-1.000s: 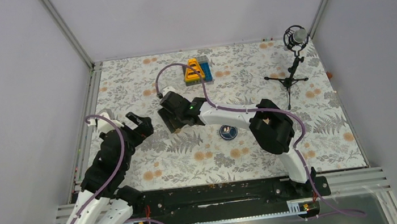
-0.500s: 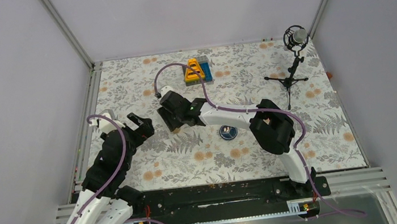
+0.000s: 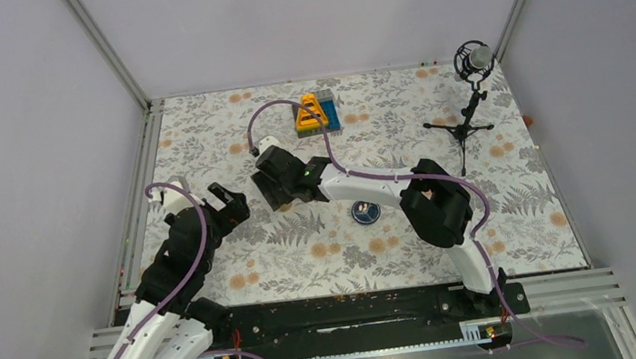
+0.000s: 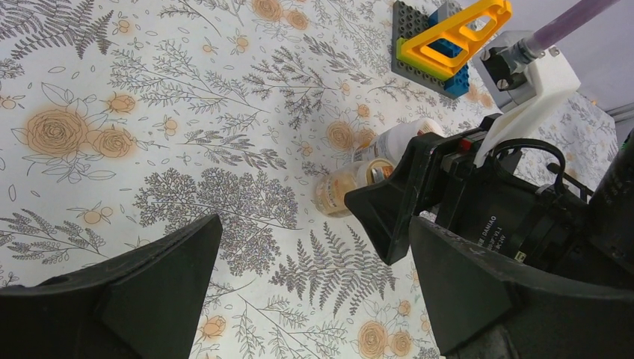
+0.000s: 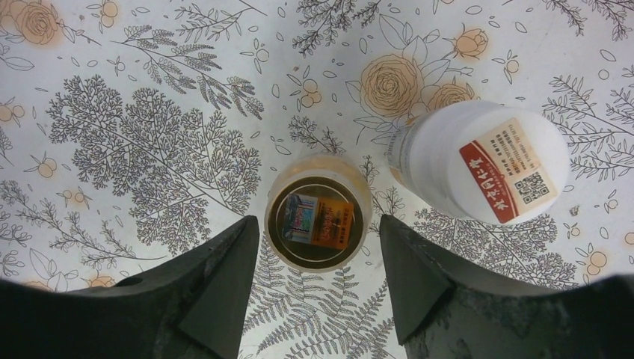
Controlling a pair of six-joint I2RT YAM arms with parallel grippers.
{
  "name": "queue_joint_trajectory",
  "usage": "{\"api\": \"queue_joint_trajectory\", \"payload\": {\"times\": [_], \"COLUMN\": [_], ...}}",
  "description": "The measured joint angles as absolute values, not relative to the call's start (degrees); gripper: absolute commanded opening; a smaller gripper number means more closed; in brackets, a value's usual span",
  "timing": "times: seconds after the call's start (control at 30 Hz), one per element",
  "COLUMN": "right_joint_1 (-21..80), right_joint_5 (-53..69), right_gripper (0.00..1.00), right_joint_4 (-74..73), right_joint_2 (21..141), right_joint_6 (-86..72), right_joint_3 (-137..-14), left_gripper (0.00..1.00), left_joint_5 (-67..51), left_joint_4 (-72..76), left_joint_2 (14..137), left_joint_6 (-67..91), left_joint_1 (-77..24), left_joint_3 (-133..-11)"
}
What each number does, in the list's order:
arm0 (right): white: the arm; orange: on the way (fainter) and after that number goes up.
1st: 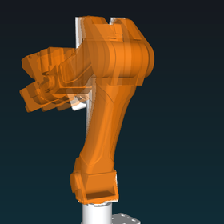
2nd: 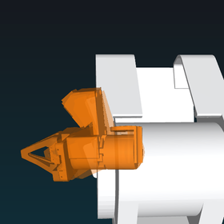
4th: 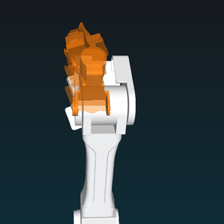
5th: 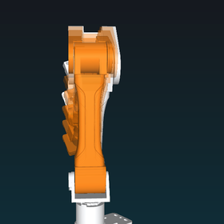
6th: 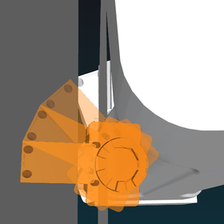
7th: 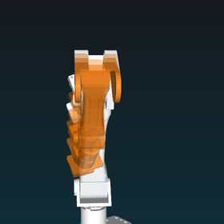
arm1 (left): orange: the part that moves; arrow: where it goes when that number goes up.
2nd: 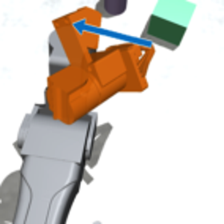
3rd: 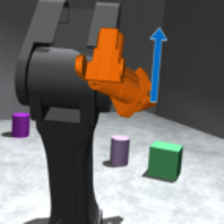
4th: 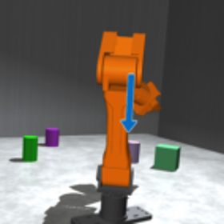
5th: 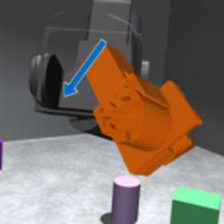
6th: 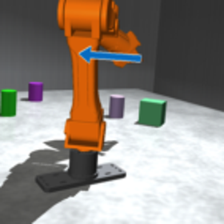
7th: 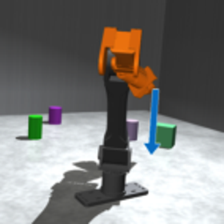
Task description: Sort the pills into containers
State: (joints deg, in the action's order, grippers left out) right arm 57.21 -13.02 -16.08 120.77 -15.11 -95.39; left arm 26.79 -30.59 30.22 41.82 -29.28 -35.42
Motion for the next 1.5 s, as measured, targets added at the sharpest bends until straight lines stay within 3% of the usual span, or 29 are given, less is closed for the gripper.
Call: {"api": "queue_joint_trajectory", "payload": {"times": [0.17, 0.4, 0.73, 0.9, 1.0, 1.13, 1.27, 1.5], "right_joint_1": [57.2, 57.2, 57.2, 57.2, 57.2, 57.2, 57.0, 54.0], "right_joint_5": [-13.1, -14.4, -14.4, -14.4, -14.3, -13.9, -12.1, -3.5], "right_gripper": [0.61, 0.63, 0.53, 0.3, 0.21, 0.19, 0.19, 0.19], "right_joint_4": [-16.0, -16.0, -16.0, -16.0, -16.0, -16.3, -19.8, -26.7], "right_joint_2": [120.6, 119.6, 119.2, 119.2, 119.2, 119.1, 116.8, 102.2], "right_joint_6": [-15.0, -15.0, -15.0, -15.1, -14.9, -14.7, -14.5, -15.0], "right_joint_3": [-95.4, -95.4, -95.6, -95.9, -95.9, -95.9, -95.5, -90.7], "left_gripper": [0.98, 0.98, 0.98, 0.99, 0.99, 0.98, 0.87, 0.87], "left_joint_5": [26.7, 25.8, 24.8, 24.6, 24.4, 24.0, 20.4, 6.9], "left_joint_4": [-30.6, -30.3, -30.3, -30.3, -30.3, -29.9, -26.8, -15.4], "left_joint_2": [30.2, 30.4, 31.0, 31.0, 31.0, 31.2, 32.0, 33.6], "left_joint_6": [41.8, 42.1, 42.1, 42.1, 42.1, 41.6, 38.2, 31.2], "left_joint_1": [-29.3, -29.3, -29.3, -29.3, -29.3, -29.3, -29.3, -29.2], "left_joint_3": [-35.0, -34.8, -33.6, -33.3, -33.2, -33.1, -31.7, -26.2]}}
